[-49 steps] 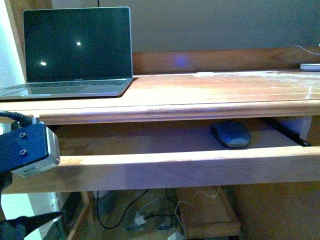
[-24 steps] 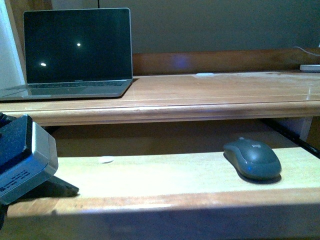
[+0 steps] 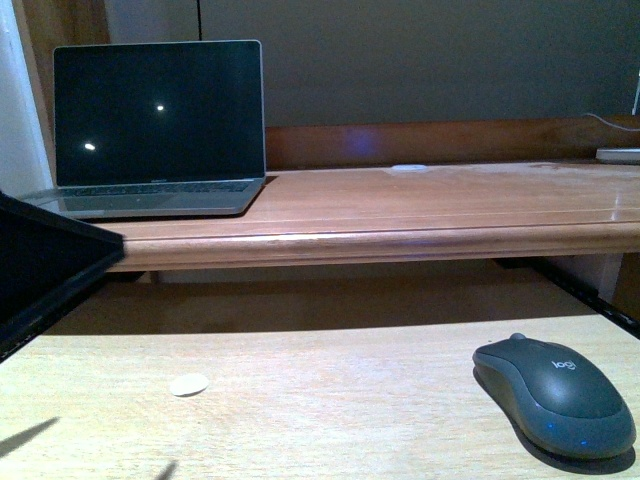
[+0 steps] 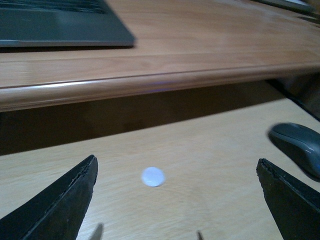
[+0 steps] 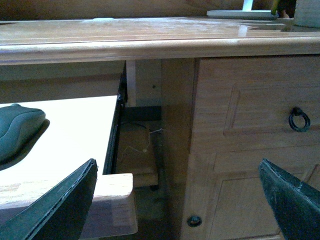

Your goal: Place mouse

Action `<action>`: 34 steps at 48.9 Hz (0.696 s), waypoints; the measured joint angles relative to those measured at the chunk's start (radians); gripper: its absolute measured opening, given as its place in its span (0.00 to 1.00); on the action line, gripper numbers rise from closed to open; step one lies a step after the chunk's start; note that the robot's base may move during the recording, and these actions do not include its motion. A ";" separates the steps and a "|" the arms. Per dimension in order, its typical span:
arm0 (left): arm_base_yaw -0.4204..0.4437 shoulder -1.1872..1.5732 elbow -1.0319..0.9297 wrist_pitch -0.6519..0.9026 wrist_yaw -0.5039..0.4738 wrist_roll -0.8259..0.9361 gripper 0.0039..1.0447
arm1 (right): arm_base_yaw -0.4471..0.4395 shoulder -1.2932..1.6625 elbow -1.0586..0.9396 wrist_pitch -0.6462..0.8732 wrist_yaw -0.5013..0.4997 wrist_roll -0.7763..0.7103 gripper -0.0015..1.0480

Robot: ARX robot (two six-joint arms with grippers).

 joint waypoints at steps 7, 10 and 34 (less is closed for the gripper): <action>-0.002 -0.175 -0.037 -0.164 -0.285 -0.014 0.93 | 0.000 0.000 0.000 0.000 0.000 0.000 0.93; -0.027 -0.266 -0.070 -0.225 -0.354 -0.014 0.93 | 0.000 0.000 0.000 0.000 0.000 0.000 0.93; -0.029 -0.806 -0.379 -0.230 -0.458 0.075 0.48 | 0.000 0.000 0.000 0.000 0.000 0.000 0.93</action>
